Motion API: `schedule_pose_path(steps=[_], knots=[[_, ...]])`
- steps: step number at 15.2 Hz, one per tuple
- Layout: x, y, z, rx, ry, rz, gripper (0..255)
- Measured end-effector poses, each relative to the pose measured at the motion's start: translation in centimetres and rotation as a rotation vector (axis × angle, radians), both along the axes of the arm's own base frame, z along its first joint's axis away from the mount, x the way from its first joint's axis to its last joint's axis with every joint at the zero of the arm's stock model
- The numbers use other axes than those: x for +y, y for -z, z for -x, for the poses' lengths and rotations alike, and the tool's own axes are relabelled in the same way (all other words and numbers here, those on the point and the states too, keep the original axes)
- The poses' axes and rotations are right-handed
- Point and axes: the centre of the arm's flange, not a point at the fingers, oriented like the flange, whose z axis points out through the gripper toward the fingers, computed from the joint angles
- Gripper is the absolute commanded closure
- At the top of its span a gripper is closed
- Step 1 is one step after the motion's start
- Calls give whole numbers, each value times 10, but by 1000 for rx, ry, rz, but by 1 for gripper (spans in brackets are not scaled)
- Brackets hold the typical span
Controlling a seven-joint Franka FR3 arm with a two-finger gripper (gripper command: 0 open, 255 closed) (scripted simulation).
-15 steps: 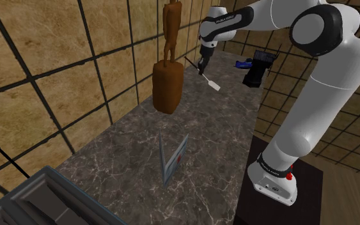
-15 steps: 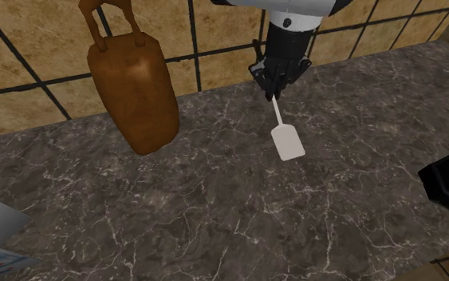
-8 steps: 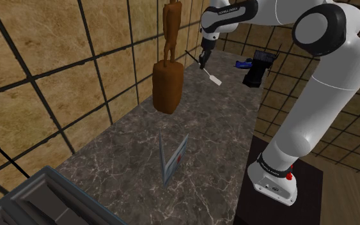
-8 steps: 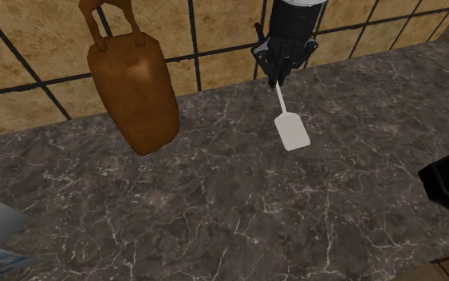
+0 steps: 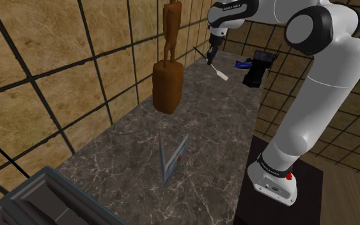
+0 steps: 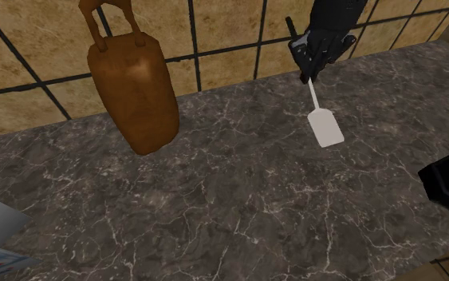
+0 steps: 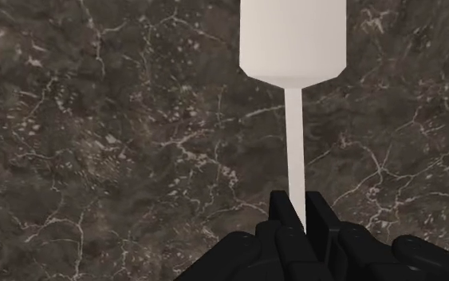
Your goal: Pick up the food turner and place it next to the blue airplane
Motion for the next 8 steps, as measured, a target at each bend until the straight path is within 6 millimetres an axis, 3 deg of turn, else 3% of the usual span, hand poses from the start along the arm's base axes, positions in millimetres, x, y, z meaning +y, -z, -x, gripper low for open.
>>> schedule_pose_path(steps=[8], knots=[[-106, -1, 13, 0, 0, 1, 255]])
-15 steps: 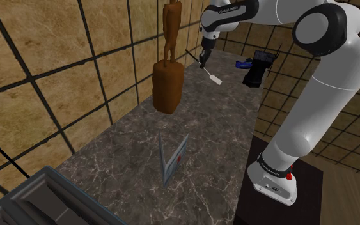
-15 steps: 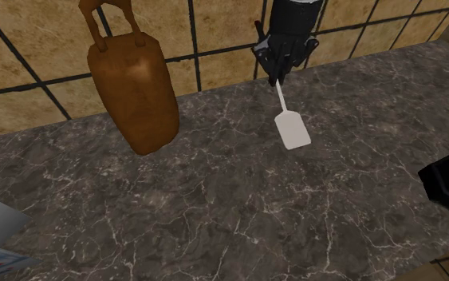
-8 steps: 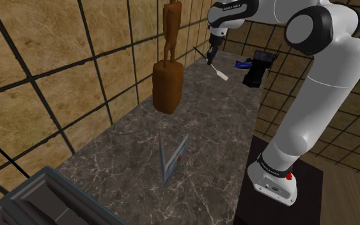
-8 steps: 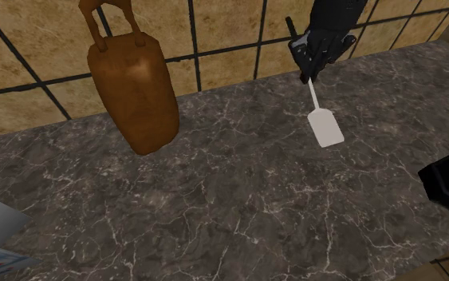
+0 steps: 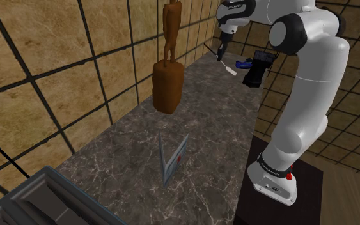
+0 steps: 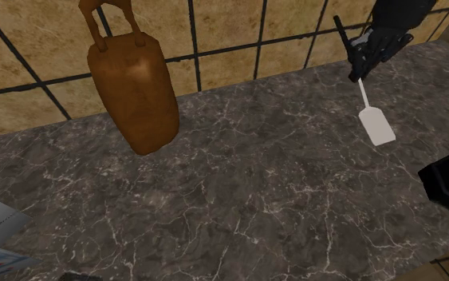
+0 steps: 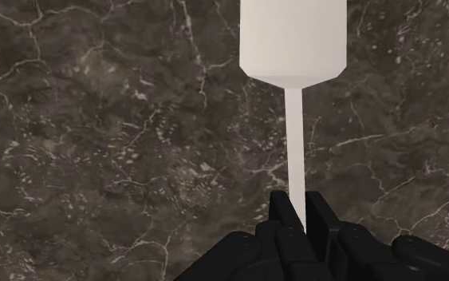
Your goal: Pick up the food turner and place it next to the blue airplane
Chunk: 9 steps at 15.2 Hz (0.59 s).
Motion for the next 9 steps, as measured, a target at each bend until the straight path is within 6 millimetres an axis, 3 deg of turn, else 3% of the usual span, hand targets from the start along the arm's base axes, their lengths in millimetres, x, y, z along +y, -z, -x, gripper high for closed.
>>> schedule_pose_path(steps=[9], knots=[[-113, 4, 15, 0, 0, 0, 255]])
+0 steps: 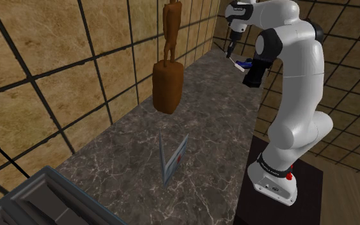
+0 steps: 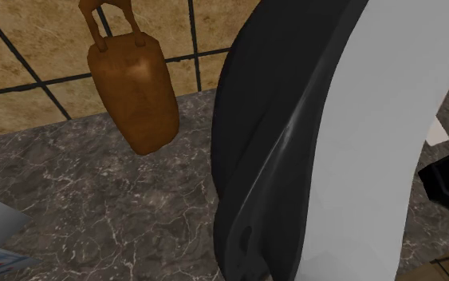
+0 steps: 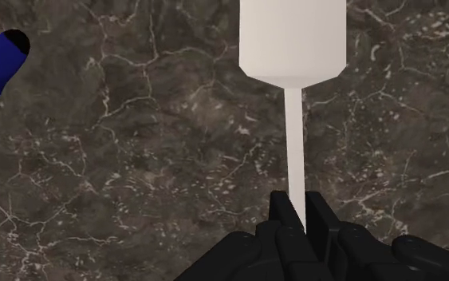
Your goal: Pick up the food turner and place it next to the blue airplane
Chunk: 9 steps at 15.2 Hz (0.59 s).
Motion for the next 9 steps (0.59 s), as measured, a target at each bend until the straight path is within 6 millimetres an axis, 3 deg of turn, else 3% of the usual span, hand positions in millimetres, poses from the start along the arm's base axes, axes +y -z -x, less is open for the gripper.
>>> schedule_pose_path(steps=[9], knots=[[-7, 44, 1, 0, -2, -1, 255]])
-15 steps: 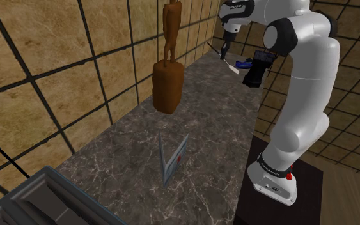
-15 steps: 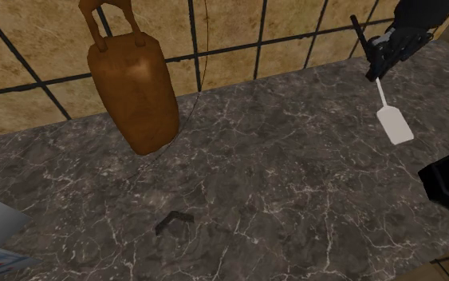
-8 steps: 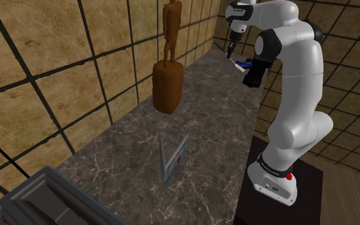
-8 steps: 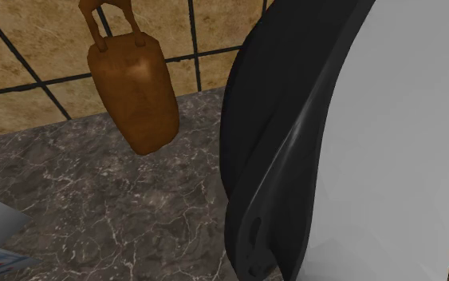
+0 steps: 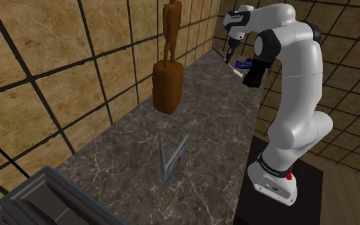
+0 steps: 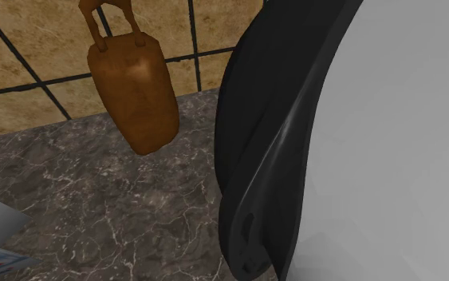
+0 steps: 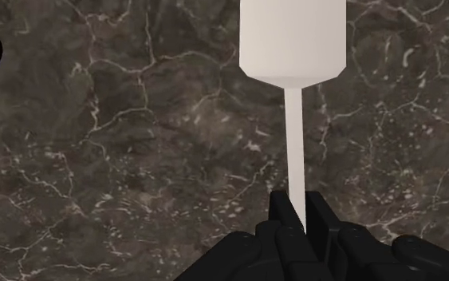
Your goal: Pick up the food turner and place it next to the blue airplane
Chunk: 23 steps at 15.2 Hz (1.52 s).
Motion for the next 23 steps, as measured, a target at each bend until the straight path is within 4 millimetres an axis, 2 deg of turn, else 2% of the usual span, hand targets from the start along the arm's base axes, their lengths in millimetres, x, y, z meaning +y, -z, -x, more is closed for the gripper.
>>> schedule_pose_path(steps=[18, 23], knots=[[-1, 97, -2, -1, -1, 0, 255], [0, 100, -1, -2, -1, 0, 255]])
